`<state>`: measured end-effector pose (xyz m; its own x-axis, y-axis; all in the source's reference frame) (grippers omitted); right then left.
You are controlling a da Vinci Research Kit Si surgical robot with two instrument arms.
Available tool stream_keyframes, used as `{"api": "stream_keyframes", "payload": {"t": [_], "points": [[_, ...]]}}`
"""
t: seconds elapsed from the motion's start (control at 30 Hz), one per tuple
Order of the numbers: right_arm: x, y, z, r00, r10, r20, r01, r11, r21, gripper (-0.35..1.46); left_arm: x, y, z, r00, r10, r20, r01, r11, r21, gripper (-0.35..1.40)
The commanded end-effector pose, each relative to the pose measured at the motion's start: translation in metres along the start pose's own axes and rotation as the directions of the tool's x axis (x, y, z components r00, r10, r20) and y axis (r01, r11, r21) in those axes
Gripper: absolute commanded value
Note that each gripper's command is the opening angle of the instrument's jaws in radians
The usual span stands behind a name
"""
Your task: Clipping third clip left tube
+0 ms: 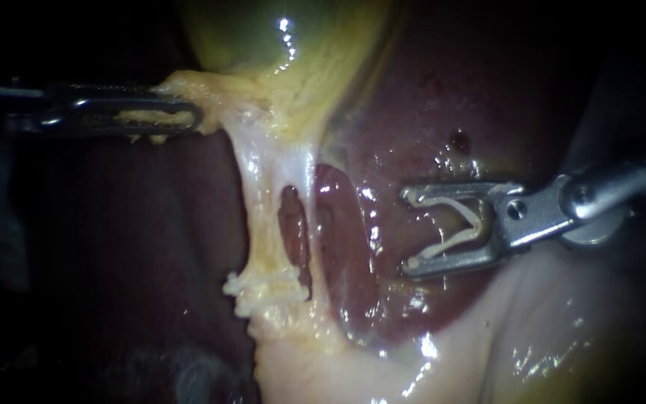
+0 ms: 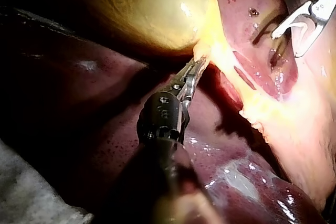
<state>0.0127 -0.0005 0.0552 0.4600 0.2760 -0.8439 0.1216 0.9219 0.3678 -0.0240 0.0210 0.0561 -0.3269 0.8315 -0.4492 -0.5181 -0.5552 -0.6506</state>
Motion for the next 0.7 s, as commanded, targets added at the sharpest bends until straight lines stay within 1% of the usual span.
{"api": "stream_keyframes", "payload": {"t": [0.03, 0.2, 0.3, 0.43, 0.57, 0.7], "points": [[0.0001, -0.0001, 0.0005, 1.0, 0.022, -0.008, -0.022, 1.0, 0.006, 0.5, -0.0002, 0.0, 0.0002, 1.0, 0.001, 0.0, -0.001, 1.0, 0.002, -0.35], [0.0011, -0.0002, 0.003, 0.993, 0.113, -0.033, -0.112, 0.994, 0.011, 0.5, -0.0004, 0.0001, 0.0006, 1.0, 0.002, -0.003, -0.002, 1.0, 0.007, -0.35], [0.0017, -0.0001, 0.0048, 0.986, 0.16, -0.036, -0.159, 0.987, 0.024, 0.5, -0.0006, 0.0004, 0.0008, 1.0, 0.002, -0.003, -0.002, 1.0, 0.007, -0.35], [0.0021, 0.0, 0.0071, 0.978, 0.206, -0.043, -0.205, 0.979, 0.024, 0.5, -0.0005, 0.0005, 0.0009, 1.0, 0.001, -0.002, -0.001, 1.0, 0.006, -0.35], [0.0021, 0.0003, 0.0093, 0.967, 0.25, -0.054, -0.249, 0.968, 0.022, 0.49, -0.0005, 0.0005, 0.001, 1.0, 0.001, -0.002, -0.001, 1.0, 0.006, -0.35], [0.0015, 0.0008, 0.0116, 0.959, 0.279, -0.054, -0.278, 0.96, 0.024, 0.49, -0.0005, 0.0005, 0.001, 1.0, 0.001, -0.002, -0.001, 1.0, 0.006, -0.35]]}}
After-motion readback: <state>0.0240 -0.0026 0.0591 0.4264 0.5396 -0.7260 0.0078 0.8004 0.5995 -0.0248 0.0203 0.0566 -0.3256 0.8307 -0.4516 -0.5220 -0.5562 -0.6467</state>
